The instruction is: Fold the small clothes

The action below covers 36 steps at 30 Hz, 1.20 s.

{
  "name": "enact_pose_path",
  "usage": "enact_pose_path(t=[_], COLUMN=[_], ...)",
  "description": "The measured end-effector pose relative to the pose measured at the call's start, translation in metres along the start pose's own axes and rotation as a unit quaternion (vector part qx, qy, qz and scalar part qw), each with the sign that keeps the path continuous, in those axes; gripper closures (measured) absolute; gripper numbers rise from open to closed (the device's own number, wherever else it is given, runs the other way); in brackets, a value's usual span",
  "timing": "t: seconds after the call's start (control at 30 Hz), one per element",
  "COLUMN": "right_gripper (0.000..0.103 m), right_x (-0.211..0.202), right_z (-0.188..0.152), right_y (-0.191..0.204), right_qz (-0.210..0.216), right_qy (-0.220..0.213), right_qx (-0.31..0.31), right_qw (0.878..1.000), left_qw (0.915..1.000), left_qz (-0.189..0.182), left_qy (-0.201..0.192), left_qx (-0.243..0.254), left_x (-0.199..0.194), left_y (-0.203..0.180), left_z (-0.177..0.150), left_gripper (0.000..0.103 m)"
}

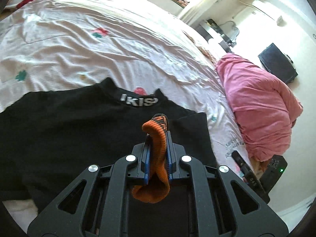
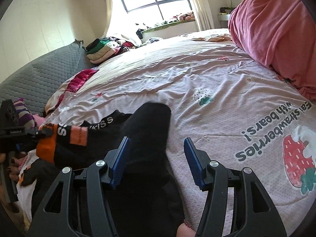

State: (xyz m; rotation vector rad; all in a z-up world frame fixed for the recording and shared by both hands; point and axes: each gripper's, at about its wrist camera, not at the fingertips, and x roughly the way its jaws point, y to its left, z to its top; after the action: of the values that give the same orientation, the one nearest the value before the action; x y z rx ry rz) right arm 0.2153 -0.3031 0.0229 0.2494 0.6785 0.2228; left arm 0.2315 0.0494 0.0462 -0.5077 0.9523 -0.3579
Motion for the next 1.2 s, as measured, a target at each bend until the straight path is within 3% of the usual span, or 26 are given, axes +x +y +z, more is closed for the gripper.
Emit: enact_pose_path(t=[0.63,0.9,1.03,1.2], right_gripper=[0.048,0.048,0.048,0.048], right_x=[0.012,0.016,0.02,0.022], right_z=[-0.005,-0.005,-0.005,-0.008], right_y=[0.01,0.021,0.032,0.047], right_qz=[-0.023,-0.026,-0.022,-0.012], right_qy=[0.013,0.011,0.014,0.018], right_qx=[-0.02,-0.041,-0.058,-0.09], right_qw=[0.999,0.999,0.998,0.996], left_qw=[0.9981,0.9949,0.9944,0.9882], left_qz=[0.045,0.094,0.1,0.138], left_qy=[0.01,-0.038,-0.018,0.04], left_qx=[-0.042,-0.009,0.026,0.052], left_x=[-0.015,-0.034,-0.015,0.023], left_y=[0.05,0.038,0.021,0.02], left_z=[-0.001,0.008,0.003,-0.019], left_gripper=[0.095,0.09,0.09,0.09])
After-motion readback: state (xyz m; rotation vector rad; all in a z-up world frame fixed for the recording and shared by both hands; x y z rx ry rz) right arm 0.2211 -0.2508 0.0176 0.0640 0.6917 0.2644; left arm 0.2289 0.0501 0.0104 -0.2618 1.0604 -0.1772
